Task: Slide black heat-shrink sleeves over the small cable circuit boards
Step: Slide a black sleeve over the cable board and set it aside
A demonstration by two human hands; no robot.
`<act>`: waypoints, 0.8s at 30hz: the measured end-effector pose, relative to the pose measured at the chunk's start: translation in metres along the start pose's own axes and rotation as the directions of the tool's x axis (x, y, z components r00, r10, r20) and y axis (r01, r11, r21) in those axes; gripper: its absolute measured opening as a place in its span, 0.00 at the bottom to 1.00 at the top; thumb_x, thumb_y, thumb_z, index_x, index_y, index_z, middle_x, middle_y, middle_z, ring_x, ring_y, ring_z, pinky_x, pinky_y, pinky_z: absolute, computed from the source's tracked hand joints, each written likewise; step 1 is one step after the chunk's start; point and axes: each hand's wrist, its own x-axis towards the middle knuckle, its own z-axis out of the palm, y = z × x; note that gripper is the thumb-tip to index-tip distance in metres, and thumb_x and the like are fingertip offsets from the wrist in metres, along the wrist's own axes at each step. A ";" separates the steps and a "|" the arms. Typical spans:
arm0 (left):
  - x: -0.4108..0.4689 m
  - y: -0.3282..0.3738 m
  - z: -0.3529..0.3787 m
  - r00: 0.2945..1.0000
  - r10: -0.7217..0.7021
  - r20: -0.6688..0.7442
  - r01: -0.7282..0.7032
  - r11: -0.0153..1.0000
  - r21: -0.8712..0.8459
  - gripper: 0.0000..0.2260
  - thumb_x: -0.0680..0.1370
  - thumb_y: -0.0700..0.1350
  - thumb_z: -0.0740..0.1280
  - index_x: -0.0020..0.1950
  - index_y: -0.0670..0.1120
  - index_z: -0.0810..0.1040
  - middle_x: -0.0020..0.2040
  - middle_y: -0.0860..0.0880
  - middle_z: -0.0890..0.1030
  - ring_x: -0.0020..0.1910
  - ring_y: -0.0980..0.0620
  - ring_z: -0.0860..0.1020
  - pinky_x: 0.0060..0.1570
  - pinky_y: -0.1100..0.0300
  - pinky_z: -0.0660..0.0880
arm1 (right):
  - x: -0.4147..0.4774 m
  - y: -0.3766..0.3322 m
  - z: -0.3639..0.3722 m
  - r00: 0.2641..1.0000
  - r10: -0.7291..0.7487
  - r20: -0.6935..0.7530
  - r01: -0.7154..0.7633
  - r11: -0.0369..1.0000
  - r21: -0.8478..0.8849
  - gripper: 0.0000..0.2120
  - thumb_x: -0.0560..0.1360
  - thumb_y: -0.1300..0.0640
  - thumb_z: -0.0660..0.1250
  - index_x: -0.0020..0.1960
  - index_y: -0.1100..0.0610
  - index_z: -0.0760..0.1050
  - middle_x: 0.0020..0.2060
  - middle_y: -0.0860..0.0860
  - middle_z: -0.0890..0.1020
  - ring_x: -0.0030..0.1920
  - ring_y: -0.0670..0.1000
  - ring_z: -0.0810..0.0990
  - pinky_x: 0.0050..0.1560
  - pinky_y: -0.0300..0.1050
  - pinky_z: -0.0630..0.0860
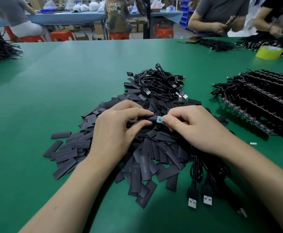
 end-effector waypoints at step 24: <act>0.003 0.003 0.004 0.980 -0.192 0.055 0.199 0.922 -0.331 0.08 0.73 0.43 0.79 0.51 0.51 0.88 0.44 0.54 0.85 0.44 0.55 0.83 0.45 0.67 0.75 | 0.000 0.003 -0.001 0.924 -0.279 -0.261 0.279 0.960 -0.038 0.04 0.76 0.59 0.74 0.48 0.51 0.83 0.36 0.44 0.82 0.36 0.49 0.80 0.38 0.37 0.73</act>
